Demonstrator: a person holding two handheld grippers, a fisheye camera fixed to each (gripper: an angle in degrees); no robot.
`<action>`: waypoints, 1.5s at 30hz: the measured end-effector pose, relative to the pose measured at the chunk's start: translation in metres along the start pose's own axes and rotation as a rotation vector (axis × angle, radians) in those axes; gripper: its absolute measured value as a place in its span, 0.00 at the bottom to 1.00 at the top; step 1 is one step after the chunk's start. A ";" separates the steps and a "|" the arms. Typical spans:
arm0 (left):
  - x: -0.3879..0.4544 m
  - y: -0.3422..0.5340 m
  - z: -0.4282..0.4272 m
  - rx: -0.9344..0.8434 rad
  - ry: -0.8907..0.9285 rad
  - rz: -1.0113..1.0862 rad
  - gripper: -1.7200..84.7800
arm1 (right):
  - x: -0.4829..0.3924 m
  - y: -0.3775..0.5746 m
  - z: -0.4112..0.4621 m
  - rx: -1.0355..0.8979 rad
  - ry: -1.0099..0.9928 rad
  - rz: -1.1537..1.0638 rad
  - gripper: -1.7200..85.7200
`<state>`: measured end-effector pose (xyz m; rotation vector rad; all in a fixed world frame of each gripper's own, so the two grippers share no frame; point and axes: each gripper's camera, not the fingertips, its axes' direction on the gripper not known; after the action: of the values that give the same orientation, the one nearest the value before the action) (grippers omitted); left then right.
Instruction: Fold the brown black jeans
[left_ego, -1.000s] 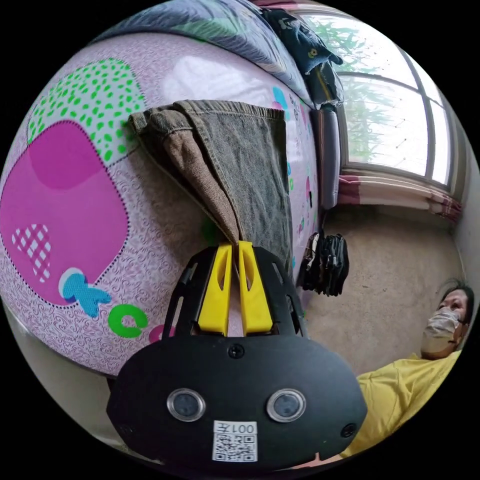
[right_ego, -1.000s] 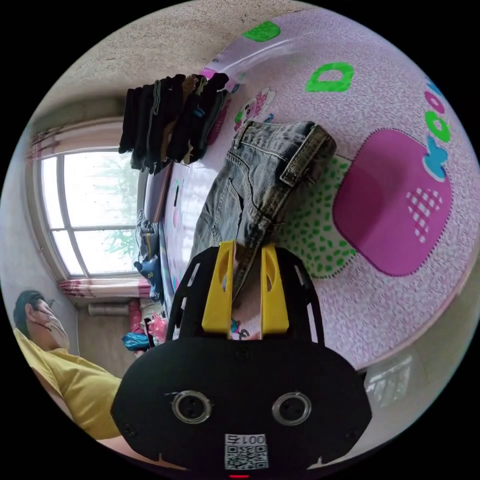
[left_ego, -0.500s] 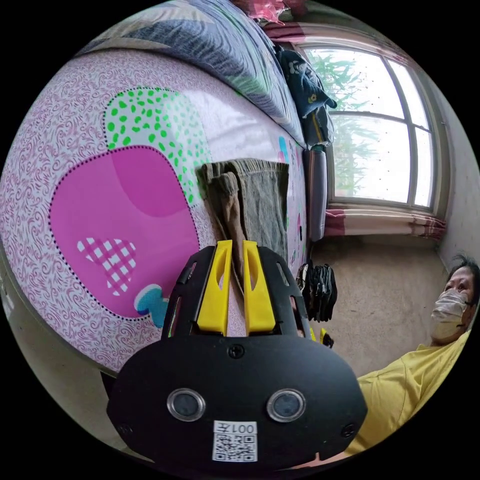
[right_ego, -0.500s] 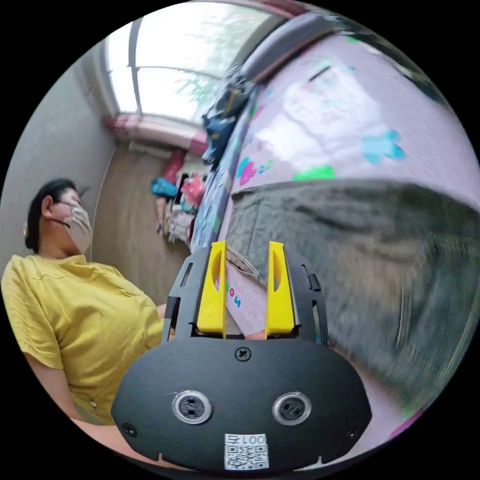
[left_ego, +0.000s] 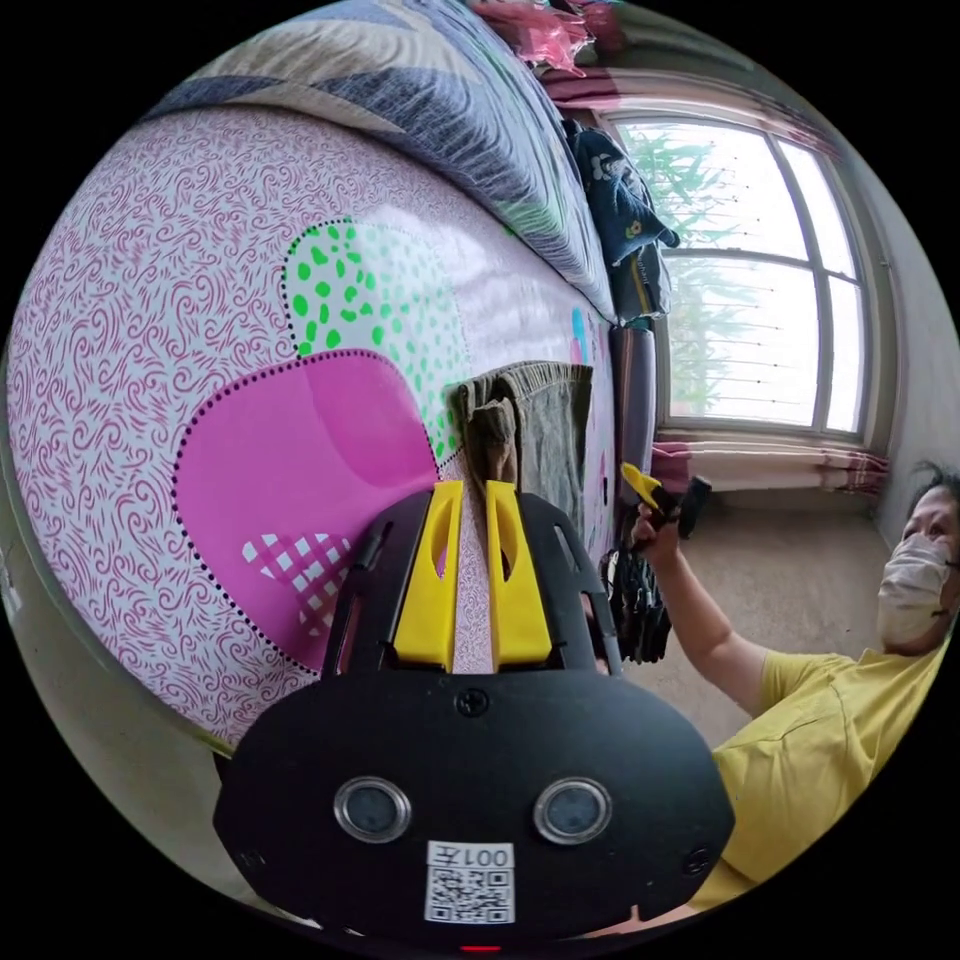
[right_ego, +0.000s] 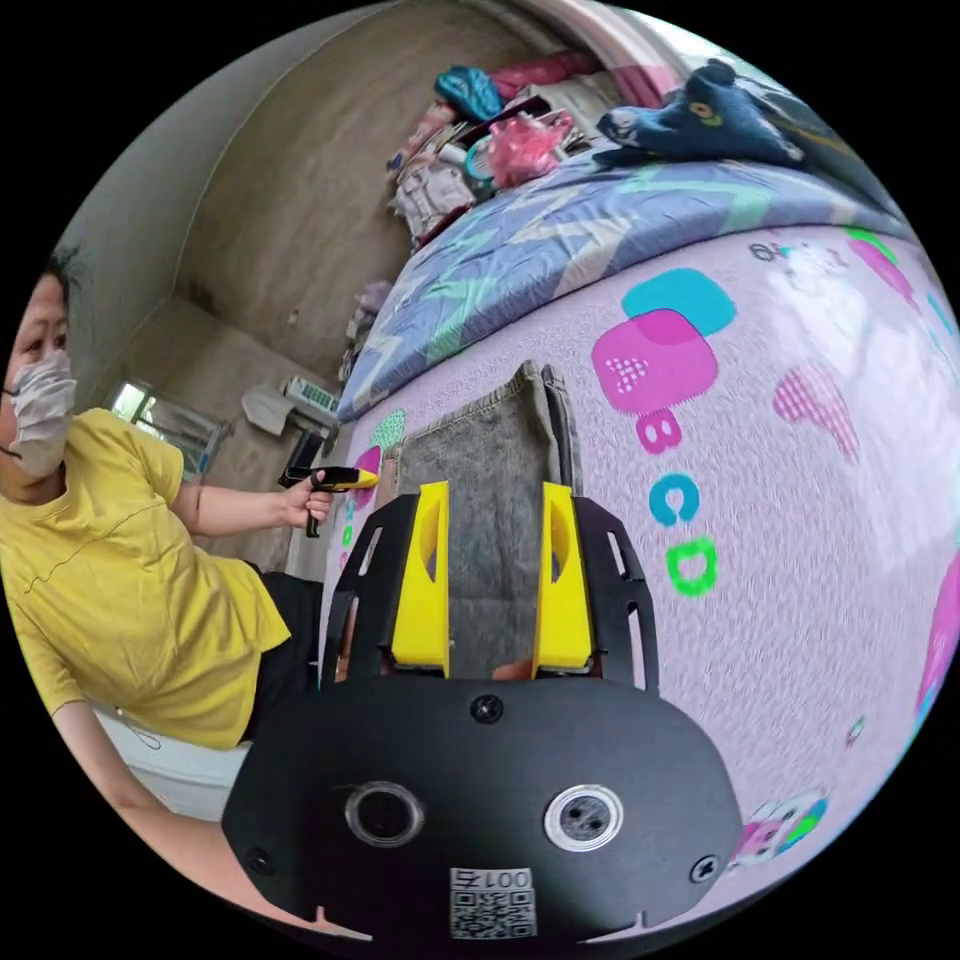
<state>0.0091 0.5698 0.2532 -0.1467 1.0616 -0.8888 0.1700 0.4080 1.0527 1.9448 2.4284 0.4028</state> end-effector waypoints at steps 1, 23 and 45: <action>0.001 0.000 0.000 0.001 -0.001 0.008 0.02 | 0.008 -0.016 0.014 -0.032 -0.001 -0.027 0.16; 0.003 -0.005 0.007 0.033 0.016 0.135 0.07 | 0.165 -0.121 0.174 -0.273 -0.237 -0.006 0.18; -0.023 -0.045 0.059 -0.027 0.112 0.099 0.13 | 0.231 -0.134 0.210 -0.356 -0.289 -0.031 0.18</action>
<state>0.0273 0.5388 0.3221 -0.0668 1.1754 -0.8006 0.0221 0.6447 0.8590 1.6830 2.0427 0.4764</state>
